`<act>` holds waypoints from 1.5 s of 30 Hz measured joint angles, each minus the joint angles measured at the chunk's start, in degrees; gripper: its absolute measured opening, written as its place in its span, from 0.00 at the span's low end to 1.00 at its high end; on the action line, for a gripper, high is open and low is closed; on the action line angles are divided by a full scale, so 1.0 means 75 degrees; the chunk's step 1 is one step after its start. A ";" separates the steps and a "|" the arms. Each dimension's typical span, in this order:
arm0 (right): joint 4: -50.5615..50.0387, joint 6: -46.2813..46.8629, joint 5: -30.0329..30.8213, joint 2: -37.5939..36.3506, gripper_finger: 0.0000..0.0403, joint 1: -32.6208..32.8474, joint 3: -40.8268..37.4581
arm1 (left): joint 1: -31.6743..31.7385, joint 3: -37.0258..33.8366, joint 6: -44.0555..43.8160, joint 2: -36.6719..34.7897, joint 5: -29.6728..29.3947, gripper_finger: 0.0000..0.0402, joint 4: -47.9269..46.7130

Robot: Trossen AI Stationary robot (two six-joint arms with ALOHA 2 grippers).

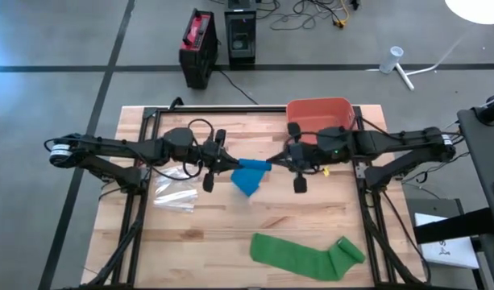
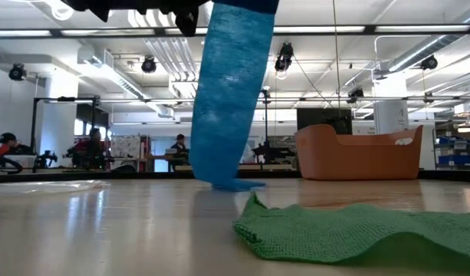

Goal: Roll bandage
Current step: Roll the blue bandage

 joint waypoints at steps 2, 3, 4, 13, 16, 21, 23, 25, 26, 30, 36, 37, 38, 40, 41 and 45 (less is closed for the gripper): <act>-0.0090 0.0000 0.0021 0.0254 0.00 0.0015 -0.0001 | -0.0025 0.0000 -0.0032 0.0000 0.0005 0.00 0.0010; -0.0170 -0.0003 0.0031 0.0383 0.00 0.0015 -0.0007 | -0.0050 0.0000 -0.0036 0.0000 0.0006 0.00 0.0010; -0.0255 -0.0003 0.0029 0.0502 0.00 0.0016 -0.0012 | -0.0076 0.0000 -0.0036 0.0000 0.0011 0.00 0.0010; -0.1203 0.0031 -0.0024 0.0886 0.01 0.0024 0.0020 | -0.0370 -0.0015 -0.0054 -0.0009 0.0154 0.00 -0.0092; -0.1769 0.0196 0.0139 0.0771 0.01 0.0018 0.0017 | -0.0403 -0.0015 -0.0031 -0.0057 0.0268 0.00 0.0020; -0.1974 0.0199 0.0402 0.0487 0.01 0.0056 -0.0032 | -0.0422 0.0026 -0.0001 -0.0095 0.0362 0.00 0.0000; -0.1790 0.0126 0.0531 0.0225 0.01 0.0121 -0.0018 | -0.0411 0.0002 -0.0002 -0.0070 0.0234 0.00 -0.0196; -0.1429 -0.0005 0.0534 0.0055 0.01 0.0177 -0.0012 | -0.0413 0.0003 -0.0003 -0.0084 0.0206 0.00 -0.0210; -0.1238 -0.0090 0.0515 -0.0022 0.01 0.0216 -0.0012 | -0.0414 0.0003 -0.0009 -0.0089 0.0207 0.00 -0.0220; -0.0586 -0.0275 0.0259 -0.0081 0.01 0.0338 -0.0003 | -0.0414 0.0003 -0.0033 -0.0082 0.0187 0.00 -0.0276; -0.0505 -0.0198 -0.0263 0.0523 0.04 0.0362 -0.0012 | -0.0414 0.0003 -0.0036 -0.0082 0.0178 0.00 -0.0080; -0.0511 -0.0196 -0.0335 0.0624 0.05 0.0366 -0.0012 | -0.0414 0.0003 -0.0038 -0.0082 0.0178 0.00 -0.0091; -0.0516 -0.0184 -0.0360 0.0702 0.07 0.0368 -0.0012 | -0.0414 0.0003 -0.0042 -0.0081 0.0178 0.00 -0.0097; -0.0498 -0.0107 -0.0333 0.0823 0.11 0.0374 -0.0012 | -0.0414 0.0003 -0.0045 -0.0079 0.0180 0.00 -0.0148; -0.0501 -0.0096 -0.0333 0.0876 0.13 0.0371 -0.0012 | -0.0419 0.0003 -0.0045 -0.0076 0.0180 0.00 -0.0159; -0.0524 -0.0094 -0.0325 0.1036 0.18 0.0335 -0.0012 | -0.0467 -0.0003 -0.0016 -0.0070 0.0178 0.00 -0.0215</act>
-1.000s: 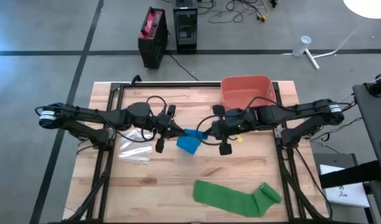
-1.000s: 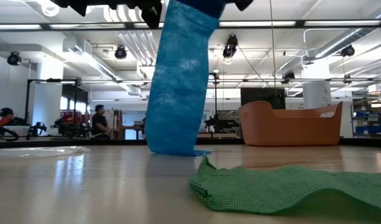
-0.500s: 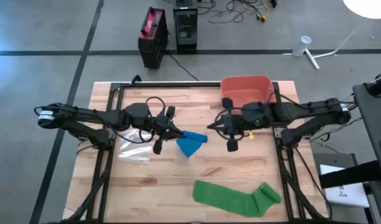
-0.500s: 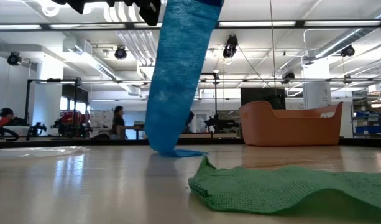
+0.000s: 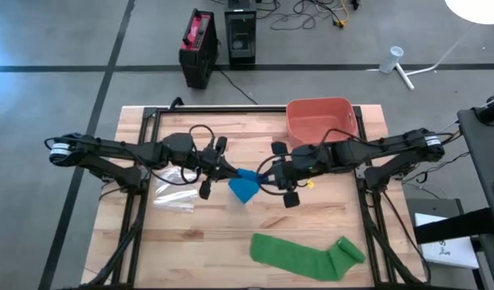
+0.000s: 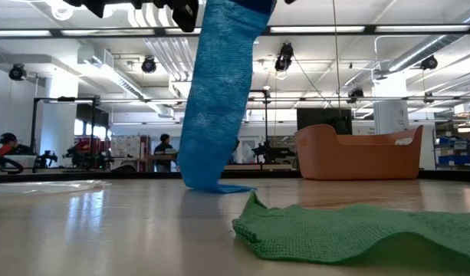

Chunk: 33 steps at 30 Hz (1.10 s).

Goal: Roll bandage
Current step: Roll the blue bandage

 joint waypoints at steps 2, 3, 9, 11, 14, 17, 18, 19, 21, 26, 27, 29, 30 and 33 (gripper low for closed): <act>0.0000 0.0089 0.0127 0.0035 0.20 -0.0020 0.0003 | -0.0034 -0.0003 0.0039 0.0000 -0.0003 0.00 -0.0003; -0.0003 0.0140 0.0305 0.0046 0.20 -0.0020 0.0003 | -0.0034 -0.0006 0.0049 0.0000 -0.0003 0.00 0.0000; 0.0016 0.0164 0.0741 0.0066 0.19 -0.0037 0.0009 | -0.0048 -0.0006 0.0062 0.0003 0.0003 0.00 0.0050; -0.0011 0.0221 0.0775 0.0063 0.19 -0.0040 0.0009 | -0.0048 -0.0006 0.0067 0.0003 0.0006 0.00 0.0047; -0.0158 0.0360 0.0830 -0.0015 0.17 -0.0048 0.0009 | -0.0050 -0.0006 0.0077 0.0009 0.0034 0.00 -0.0002; -0.0204 0.0437 0.0854 -0.0098 0.18 -0.0050 0.0009 | -0.0063 -0.0006 0.0116 0.0009 0.0003 0.00 -0.0006; -0.0215 0.0480 0.0863 -0.0109 0.18 -0.0052 0.0009 | -0.0063 -0.0006 0.0132 0.0009 0.0003 0.00 -0.0003; -0.0225 0.0513 0.0875 -0.0118 0.18 -0.0053 0.0009 | -0.0063 -0.0003 0.0149 0.0009 0.0004 0.00 -0.0003; -0.0254 0.0522 0.0878 -0.0131 0.20 -0.0055 0.0009 | -0.0063 -0.0003 0.0180 0.0009 0.0006 0.00 -0.0003; -0.0237 0.0557 0.0682 -0.0107 0.22 -0.0058 0.0009 | -0.0066 0.0000 0.0213 0.0009 0.0021 0.00 0.0036; -0.0239 0.0557 0.0556 -0.0103 0.22 -0.0058 0.0006 | -0.0067 0.0000 0.0213 0.0011 0.0051 0.00 0.0051; -0.0188 0.0557 0.0260 -0.0058 0.21 -0.0063 0.0009 | -0.0078 0.0000 0.0214 0.0020 0.0074 0.00 0.0117; -0.0139 0.0557 0.0141 -0.0026 0.21 -0.0063 0.0009 | -0.0080 0.0000 0.0244 0.0020 0.0096 0.00 0.0120; -0.0158 0.0559 -0.0008 0.0013 0.18 -0.0063 0.0006 | -0.0119 0.0000 0.0509 0.0023 0.0111 0.00 0.0071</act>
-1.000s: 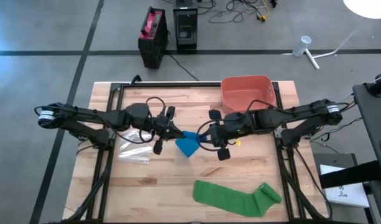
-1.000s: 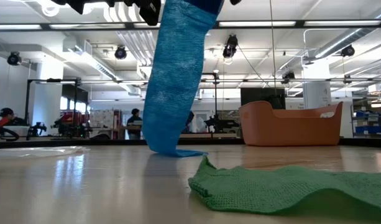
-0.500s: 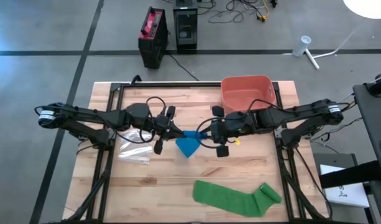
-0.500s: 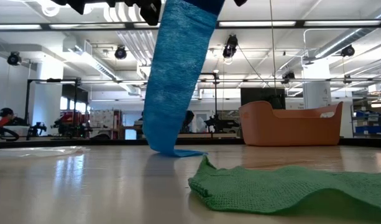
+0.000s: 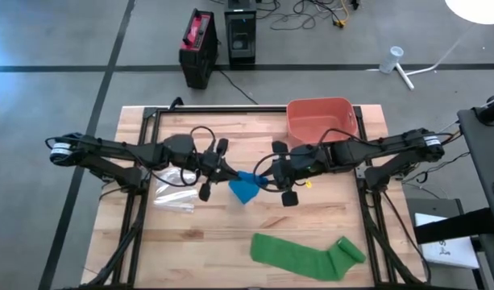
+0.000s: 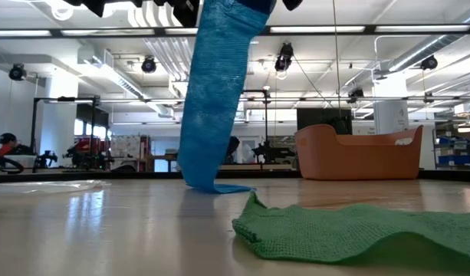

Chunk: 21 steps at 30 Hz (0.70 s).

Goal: Roll bandage
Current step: Roll the blue bandage

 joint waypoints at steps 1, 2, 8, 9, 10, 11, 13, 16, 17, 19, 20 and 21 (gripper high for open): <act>0.0031 -0.0001 -0.0086 0.0045 0.17 0.0000 0.0002 | -0.0027 0.0000 0.0110 0.0000 0.0004 0.00 0.0021; 0.0054 -0.0002 -0.0191 0.0072 0.16 0.0000 0.0003 | -0.0054 0.0000 0.0242 0.0000 0.0012 0.00 0.0036; -0.0030 0.0093 -0.0639 0.0056 0.13 0.0000 0.0003 | -0.0122 0.0000 0.0972 0.0003 0.0005 0.00 -0.0024; -0.0059 0.0146 -0.0639 0.0033 0.13 0.0000 0.0003 | -0.0122 0.0000 0.1007 0.0003 -0.0029 0.00 -0.0026; -0.0067 0.0184 -0.0639 0.0017 0.14 -0.0006 0.0000 | -0.0122 0.0000 0.1063 0.0003 -0.0048 0.00 -0.0022; -0.0048 0.0227 -0.0638 0.0004 0.15 -0.0006 0.0000 | -0.0122 0.0000 0.1120 0.0003 -0.0048 0.00 -0.0013; -0.0043 0.0329 -0.0553 -0.0009 0.17 -0.0017 0.0000 | -0.0122 0.0000 0.1198 0.0000 -0.0056 0.00 0.0022; -0.0086 0.0354 -0.0372 -0.0009 0.23 -0.0012 0.0000 | -0.0140 0.0000 0.1321 0.0000 -0.0085 0.00 0.0014; -0.0085 0.0355 -0.0374 -0.0009 0.24 -0.0013 0.0000 | -0.0145 0.0000 0.1317 0.0000 -0.0101 0.00 0.0042; -0.0041 0.0339 -0.0377 -0.0009 0.28 -0.0012 0.0000 | -0.0145 0.0000 0.1141 0.0000 -0.0118 0.00 0.0127; -0.0017 0.0336 -0.0374 -0.0009 0.29 -0.0012 0.0000 | -0.0145 0.0000 0.1024 0.0000 -0.0197 0.00 0.0172; 0.0001 0.0334 -0.0374 -0.0009 0.31 -0.0012 0.0000 | -0.0145 0.0000 0.0973 0.0000 -0.0324 0.00 0.0208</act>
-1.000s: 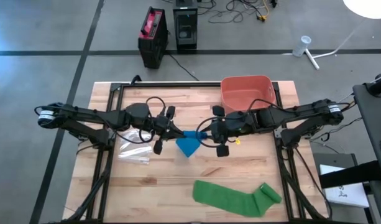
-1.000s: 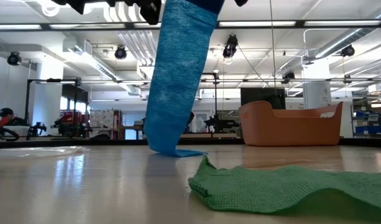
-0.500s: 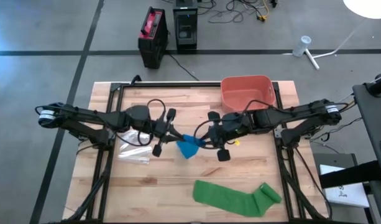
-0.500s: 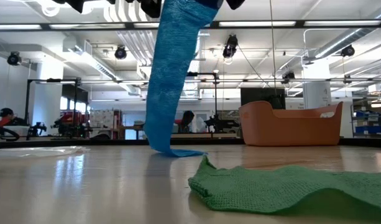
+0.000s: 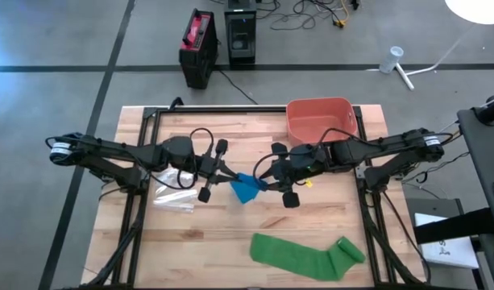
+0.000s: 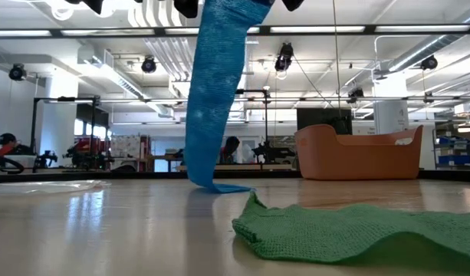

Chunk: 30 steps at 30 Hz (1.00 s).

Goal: Roll bandage
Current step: Roll the blue bandage

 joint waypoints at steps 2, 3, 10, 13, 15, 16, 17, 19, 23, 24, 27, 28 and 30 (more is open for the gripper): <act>0.0090 -0.0030 0.0001 0.0040 0.33 -0.0013 0.0000 | 0.0000 0.0000 -0.0042 0.0000 -0.0157 0.00 0.0030; 0.0140 -0.0073 0.0000 0.0066 0.33 -0.0015 -0.0004 | 0.0000 0.0000 -0.0043 0.0021 -0.0167 0.00 0.0048; 0.0148 -0.0186 0.0238 0.0195 0.25 -0.0058 -0.0015 | -0.0015 0.0000 -0.0059 0.0140 -0.0182 0.00 0.0114; 0.0135 -0.0200 0.0373 0.0189 0.15 -0.0078 -0.0015 | -0.0024 0.0000 -0.0063 0.0137 -0.0188 0.00 0.0118; 0.0117 -0.0156 0.0412 0.0181 0.07 -0.0087 -0.0015 | -0.0028 0.0000 -0.0057 0.0135 -0.0184 0.00 0.0084; 0.0125 -0.0135 0.0422 0.0175 0.04 -0.0090 -0.0015 | -0.0033 0.0000 -0.0043 0.0133 -0.0183 0.00 0.0045; 0.0122 -0.0107 0.0434 0.0167 0.02 -0.0093 -0.0015 | -0.0035 0.0000 -0.0038 0.0129 -0.0181 0.00 0.0014; 0.0100 0.0046 0.0537 0.0103 0.02 -0.0093 -0.0015 | -0.0036 0.0003 -0.0040 0.0116 -0.0160 0.00 -0.0094; -0.0021 0.0376 0.0765 0.0004 0.00 -0.0096 -0.0015 | -0.0046 0.0009 -0.0040 0.0111 -0.0191 0.00 -0.0107; -0.0049 0.0476 0.0832 -0.0009 0.00 -0.0096 -0.0012 | -0.0049 0.0009 -0.0040 0.0111 -0.0192 0.00 -0.0096; -0.0162 0.0608 0.0960 -0.0017 0.00 -0.0096 -0.0009 | -0.0055 0.0009 -0.0044 0.0059 -0.0342 0.00 -0.0077; -0.0188 0.0614 0.1078 -0.0017 0.00 -0.0096 -0.0010 | -0.0055 0.0009 -0.0053 0.0047 -0.0427 0.00 -0.0083; -0.0237 0.0614 0.1362 -0.0020 0.00 -0.0099 -0.0009 | -0.0055 0.0009 -0.0087 0.0034 -0.0540 0.00 -0.0077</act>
